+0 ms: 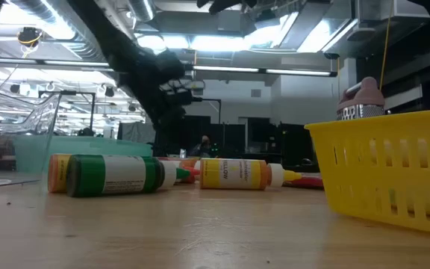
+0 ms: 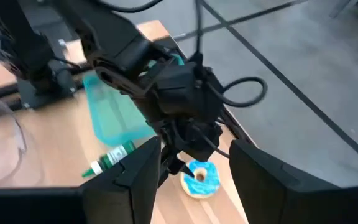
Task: Pick & Place Food Item
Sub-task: Put the blue donut into the yellow bin
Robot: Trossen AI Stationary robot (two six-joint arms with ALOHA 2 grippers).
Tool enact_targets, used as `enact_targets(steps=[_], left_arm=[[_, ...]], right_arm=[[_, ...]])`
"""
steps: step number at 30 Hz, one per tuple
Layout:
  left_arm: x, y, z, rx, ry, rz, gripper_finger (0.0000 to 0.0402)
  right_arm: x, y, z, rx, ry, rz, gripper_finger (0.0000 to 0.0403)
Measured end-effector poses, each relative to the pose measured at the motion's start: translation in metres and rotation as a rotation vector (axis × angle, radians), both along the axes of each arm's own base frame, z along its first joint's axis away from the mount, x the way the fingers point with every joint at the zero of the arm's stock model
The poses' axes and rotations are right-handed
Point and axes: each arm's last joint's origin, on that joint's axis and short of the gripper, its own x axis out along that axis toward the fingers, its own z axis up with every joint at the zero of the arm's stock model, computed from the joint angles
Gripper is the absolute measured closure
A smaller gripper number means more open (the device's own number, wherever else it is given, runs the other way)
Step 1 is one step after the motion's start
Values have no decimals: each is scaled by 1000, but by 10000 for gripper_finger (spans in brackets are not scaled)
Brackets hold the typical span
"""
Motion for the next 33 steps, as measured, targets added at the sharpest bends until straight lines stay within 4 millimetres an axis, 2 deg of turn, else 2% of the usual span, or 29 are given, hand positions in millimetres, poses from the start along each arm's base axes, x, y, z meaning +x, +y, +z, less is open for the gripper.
enact_targets(steps=[8, 14, 19, 22, 29, 33], left_arm=[[16, 15, -22, 47, 108, 82, 201], [17, 22, -21, 88, 125, 119, 201], [11, 30, -21, 27, 100, 134, 210], [9, 32, -22, 20, 111, 130, 248], [9, 31, -22, 4, 106, 90, 383], [10, 29, -22, 6, 107, 74, 391]], right_arm=[[0, 8, 0, -41, 18, 15, 214], [1, 11, 0, -42, 18, 27, 214], [1, 11, 0, -43, 17, 26, 214], [1, 11, 0, -41, 17, 26, 214], [1, 13, 0, -36, 13, 25, 214], [1, 13, 0, -33, 14, 30, 214]])
